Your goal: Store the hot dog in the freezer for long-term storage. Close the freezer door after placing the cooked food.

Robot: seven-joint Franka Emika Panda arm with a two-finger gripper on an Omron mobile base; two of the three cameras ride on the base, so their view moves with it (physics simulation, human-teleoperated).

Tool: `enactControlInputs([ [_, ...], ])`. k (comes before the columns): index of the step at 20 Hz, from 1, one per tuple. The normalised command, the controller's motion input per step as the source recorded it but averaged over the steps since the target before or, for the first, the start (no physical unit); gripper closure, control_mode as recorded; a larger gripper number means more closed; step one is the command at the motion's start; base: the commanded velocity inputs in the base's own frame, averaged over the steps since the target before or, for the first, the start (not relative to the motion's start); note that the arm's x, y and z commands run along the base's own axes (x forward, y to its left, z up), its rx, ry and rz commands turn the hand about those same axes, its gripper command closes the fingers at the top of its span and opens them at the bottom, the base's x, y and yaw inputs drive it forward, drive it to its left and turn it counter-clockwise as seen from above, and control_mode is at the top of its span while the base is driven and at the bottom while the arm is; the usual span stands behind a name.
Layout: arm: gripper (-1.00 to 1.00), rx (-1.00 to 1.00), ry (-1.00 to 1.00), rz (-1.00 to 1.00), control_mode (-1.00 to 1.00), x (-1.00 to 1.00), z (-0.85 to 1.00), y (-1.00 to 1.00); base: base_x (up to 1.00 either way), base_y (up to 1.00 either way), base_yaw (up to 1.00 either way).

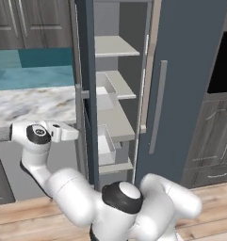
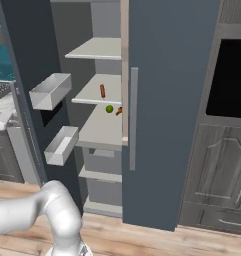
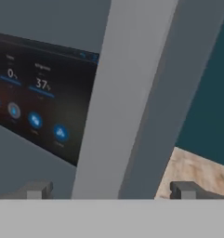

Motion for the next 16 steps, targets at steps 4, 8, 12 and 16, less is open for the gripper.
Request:
enactControlInputs([
  [4, -1.00, 0.00, 0.07, 0.00, -1.00, 0.08, -0.08, -0.09, 0.00, 0.00, 0.00],
  [8, -1.00, 0.00, 0.10, 0.00, -1.00, 0.00, 0.00, -0.39, 0.00, 0.00, 0.00],
  [12, -1.00, 0.00, 0.10, 0.00, -1.00, 0.00, 0.00, -0.46, 0.00, 0.00, 0.00],
  [16, -1.00, 0.00, 0.09, 0.00, -1.00, 0.00, 0.00, -0.67, 0.00, 0.00, 0.00],
])
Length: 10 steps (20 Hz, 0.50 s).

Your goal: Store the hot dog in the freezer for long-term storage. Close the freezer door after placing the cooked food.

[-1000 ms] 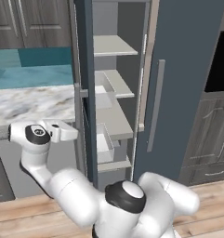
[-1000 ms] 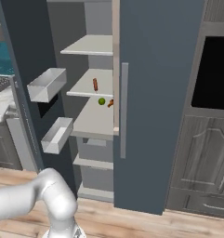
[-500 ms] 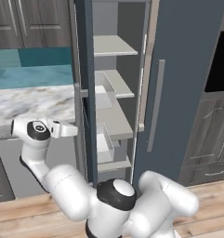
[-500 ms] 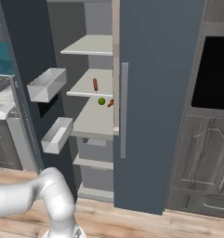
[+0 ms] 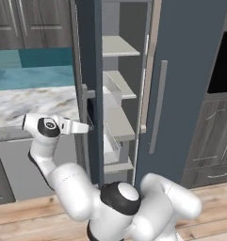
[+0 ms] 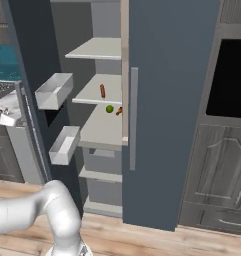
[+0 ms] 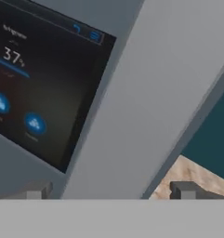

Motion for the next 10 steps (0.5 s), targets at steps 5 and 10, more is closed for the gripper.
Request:
enactControlInputs([
  [5, -1.00, 0.00, 0.10, 0.00, -1.00, 0.00, 0.00, -0.95, 0.00, 0.00, 0.00],
  [10, -1.00, 0.05, 0.09, 0.02, -1.00, 0.04, 0.00, -1.00, 0.00, 0.00, 0.00],
])
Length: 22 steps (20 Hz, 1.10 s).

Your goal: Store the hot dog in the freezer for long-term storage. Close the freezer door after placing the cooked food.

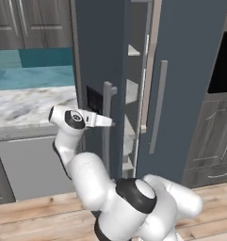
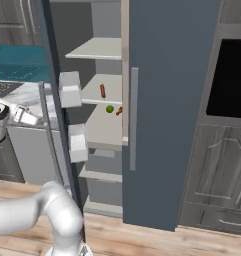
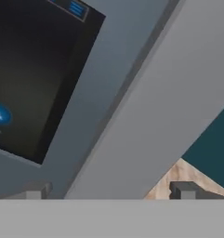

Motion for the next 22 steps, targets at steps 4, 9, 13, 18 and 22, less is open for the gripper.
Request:
enactControlInputs([
  [4, -1.00, 0.12, 0.09, 0.13, -1.00, 0.23, 0.00, -1.00, 0.00, 0.00, 0.00],
  [9, -1.00, 0.17, 0.05, 0.19, -1.00, 0.37, 0.01, -0.81, 0.00, 0.00, 0.00],
  [13, -1.00, 0.19, 0.01, 0.21, -1.00, 0.26, 0.11, -0.72, 0.00, 0.00, 0.00],
  [18, -1.00, 0.18, -0.02, 0.20, -1.00, 0.10, 0.15, -0.51, 0.00, 0.00, 0.00],
  [22, -1.00, 0.16, 0.00, 0.20, -1.00, 0.33, 0.19, -0.26, 0.00, 0.00, 0.00],
])
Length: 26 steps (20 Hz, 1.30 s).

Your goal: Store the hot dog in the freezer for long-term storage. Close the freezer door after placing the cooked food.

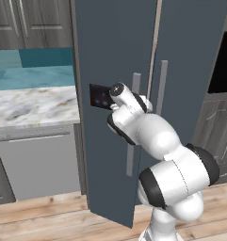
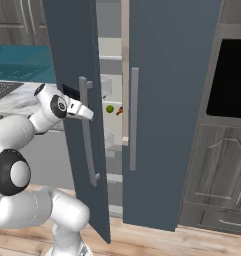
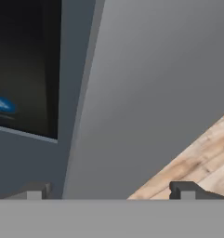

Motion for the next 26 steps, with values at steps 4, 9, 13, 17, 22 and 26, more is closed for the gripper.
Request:
enactControlInputs([
  [4, -1.00, 0.21, 0.00, 0.11, -1.00, 0.39, 0.11, -0.23, 0.00, 0.00, 0.00],
  [9, -1.00, 0.11, 0.00, 0.07, -1.00, 0.63, 0.06, -0.08, 0.00, 0.00, 0.00],
  [13, -1.00, 0.00, 0.00, 0.07, -1.00, 0.59, 0.01, 0.00, 0.00, 0.00, 0.00],
  [17, -1.00, 0.00, 0.00, 0.02, -1.00, 0.49, 0.02, 0.00, 0.00, 0.00, 0.00],
  [22, -1.00, -0.01, -0.01, 0.00, -1.00, 0.36, 0.00, 0.01, 0.00, 0.00, 0.00],
  [26, -1.00, 0.00, -0.01, 0.00, -1.00, 0.34, 0.00, -0.01, 0.00, 0.00, 0.00],
])
